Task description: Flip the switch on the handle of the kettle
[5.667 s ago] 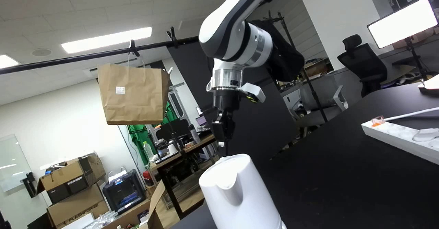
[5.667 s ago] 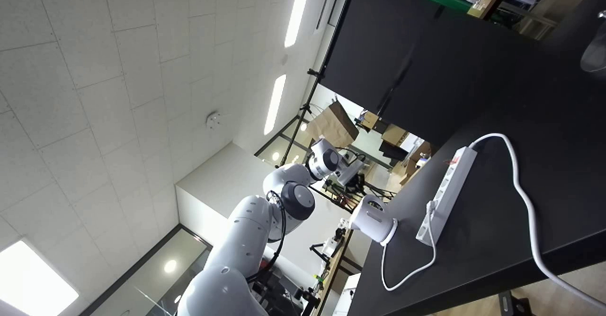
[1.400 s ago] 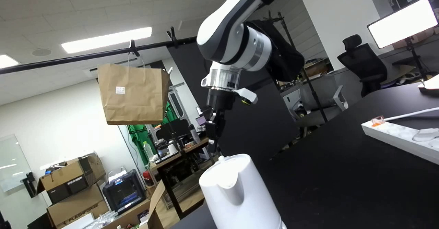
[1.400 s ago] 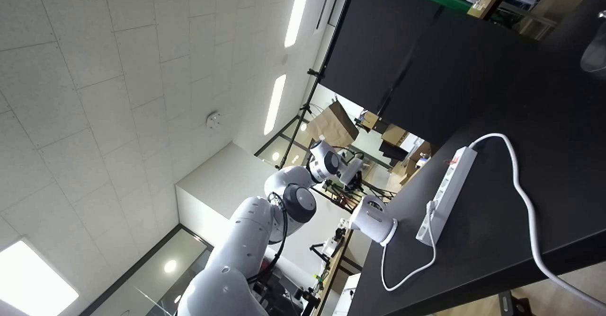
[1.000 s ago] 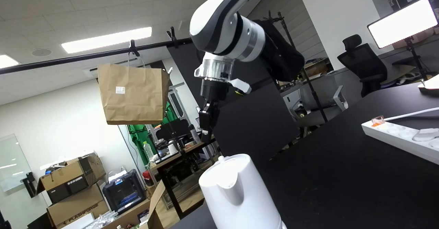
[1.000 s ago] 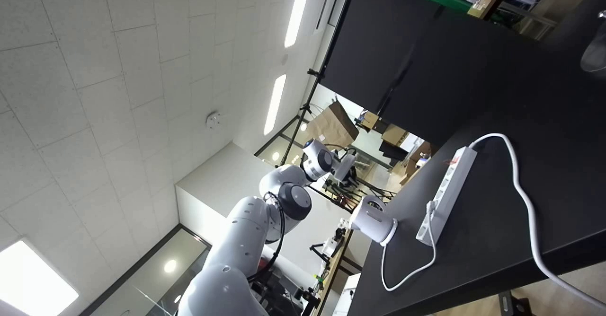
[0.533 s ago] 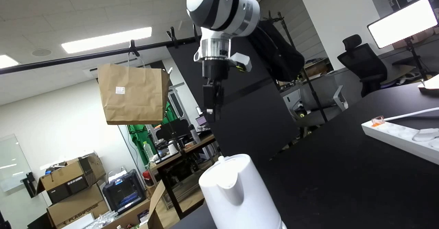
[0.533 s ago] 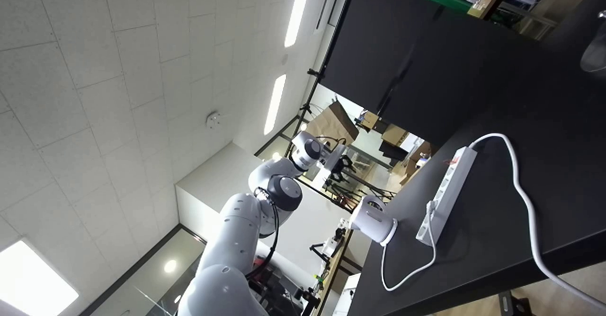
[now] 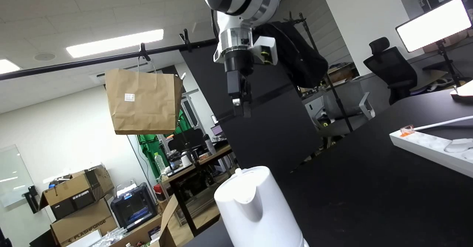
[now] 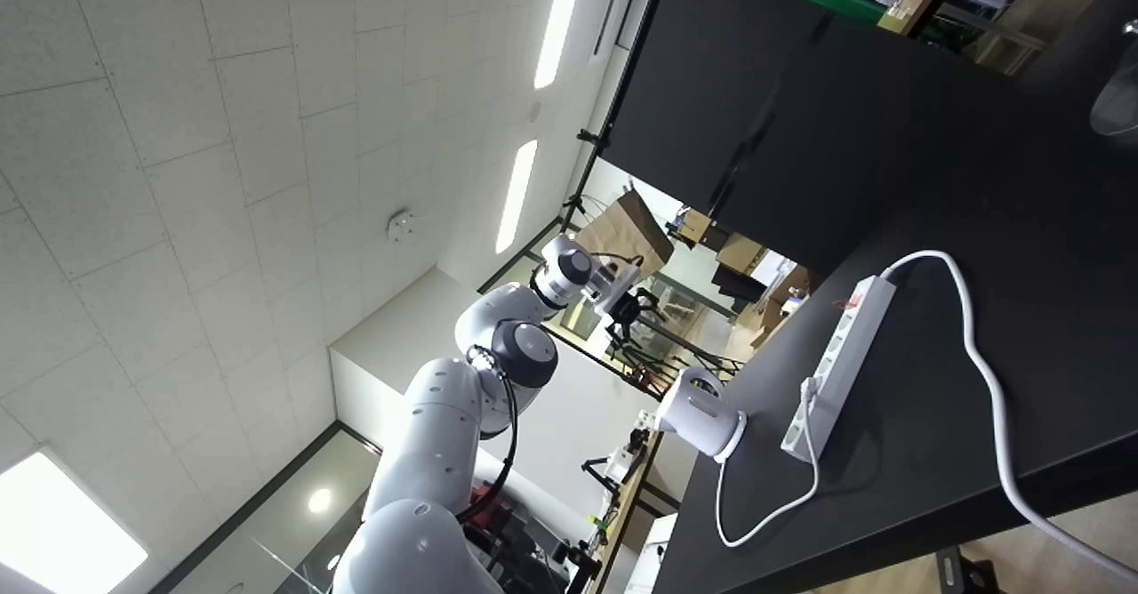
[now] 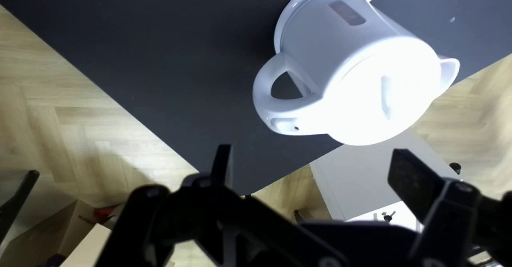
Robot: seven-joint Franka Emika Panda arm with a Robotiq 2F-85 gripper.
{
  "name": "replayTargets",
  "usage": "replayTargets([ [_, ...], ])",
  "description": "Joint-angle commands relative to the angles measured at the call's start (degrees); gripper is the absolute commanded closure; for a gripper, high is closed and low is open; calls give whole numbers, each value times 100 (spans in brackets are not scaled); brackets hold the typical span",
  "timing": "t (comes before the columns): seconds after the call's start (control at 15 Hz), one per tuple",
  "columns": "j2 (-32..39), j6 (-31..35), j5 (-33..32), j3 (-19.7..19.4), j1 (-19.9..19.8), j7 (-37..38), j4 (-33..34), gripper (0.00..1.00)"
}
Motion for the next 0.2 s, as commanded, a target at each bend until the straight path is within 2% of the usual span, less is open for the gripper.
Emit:
replayTargets([
  [0.0,0,-6,0,1,0,0,-4,0],
  [0.13,0,-7,0,2,0,0,-8,0],
])
